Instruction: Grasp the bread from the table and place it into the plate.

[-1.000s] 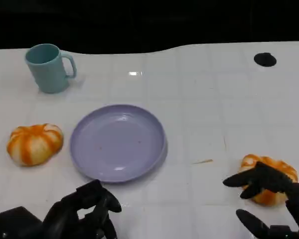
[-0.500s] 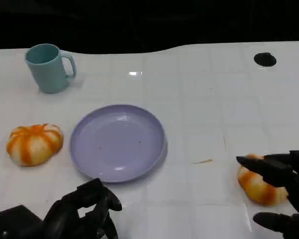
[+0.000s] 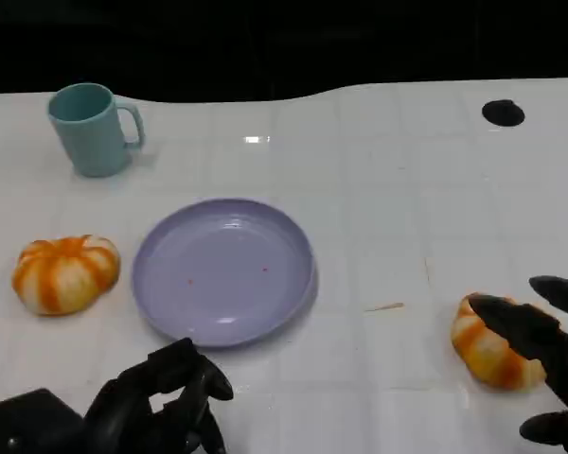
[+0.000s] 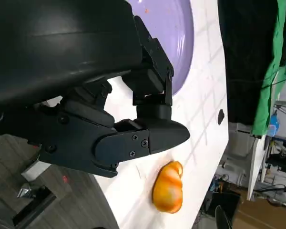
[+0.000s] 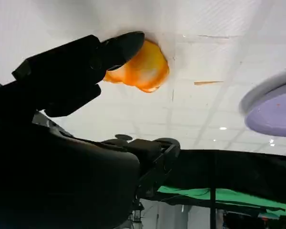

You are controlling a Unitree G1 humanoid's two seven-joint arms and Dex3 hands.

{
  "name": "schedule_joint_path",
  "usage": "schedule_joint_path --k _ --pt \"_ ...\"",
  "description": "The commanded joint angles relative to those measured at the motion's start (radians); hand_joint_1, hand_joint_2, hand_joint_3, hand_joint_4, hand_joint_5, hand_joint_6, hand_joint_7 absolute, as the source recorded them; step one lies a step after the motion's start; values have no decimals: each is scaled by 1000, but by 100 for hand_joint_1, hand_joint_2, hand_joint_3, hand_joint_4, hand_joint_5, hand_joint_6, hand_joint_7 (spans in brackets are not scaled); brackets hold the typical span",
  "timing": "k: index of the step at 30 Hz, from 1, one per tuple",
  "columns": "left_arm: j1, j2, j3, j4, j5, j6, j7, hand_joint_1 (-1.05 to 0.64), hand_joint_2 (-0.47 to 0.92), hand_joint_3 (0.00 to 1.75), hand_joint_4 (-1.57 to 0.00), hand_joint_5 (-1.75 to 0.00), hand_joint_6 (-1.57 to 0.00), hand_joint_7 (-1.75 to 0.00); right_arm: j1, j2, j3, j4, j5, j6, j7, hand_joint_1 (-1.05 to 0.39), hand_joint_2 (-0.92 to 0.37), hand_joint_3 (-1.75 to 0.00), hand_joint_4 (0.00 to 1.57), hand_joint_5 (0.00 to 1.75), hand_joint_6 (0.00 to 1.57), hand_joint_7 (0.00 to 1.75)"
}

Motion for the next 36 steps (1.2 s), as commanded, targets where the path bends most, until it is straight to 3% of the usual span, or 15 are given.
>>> schedule_joint_path --k 1,16,31,36 --pt "5 7 4 -3 -1 4 2 -71 91 56 -82 -175 -67 -149 -33 -30 23 38 -14 -2 3 -34 -71 0 1 34 29 1" --pt "14 2 1 -9 -7 -5 -3 -70 92 55 -80 -175 -66 -148 -201 -42 143 274 -105 45 -25 -25 -71 0 5 39 32 1" --pt "21 2 -1 -22 -3 0 2 -71 92 55 -81 -175 -68 -148 -348 -44 249 522 -105 98 -40 -22 -76 -1 20 18 34 0" --pt "22 1 -1 -21 -5 1 1 -71 92 54 -81 -175 -68 -148 -391 -51 280 614 -96 88 -100 -26 -78 -1 27 16 37 1"
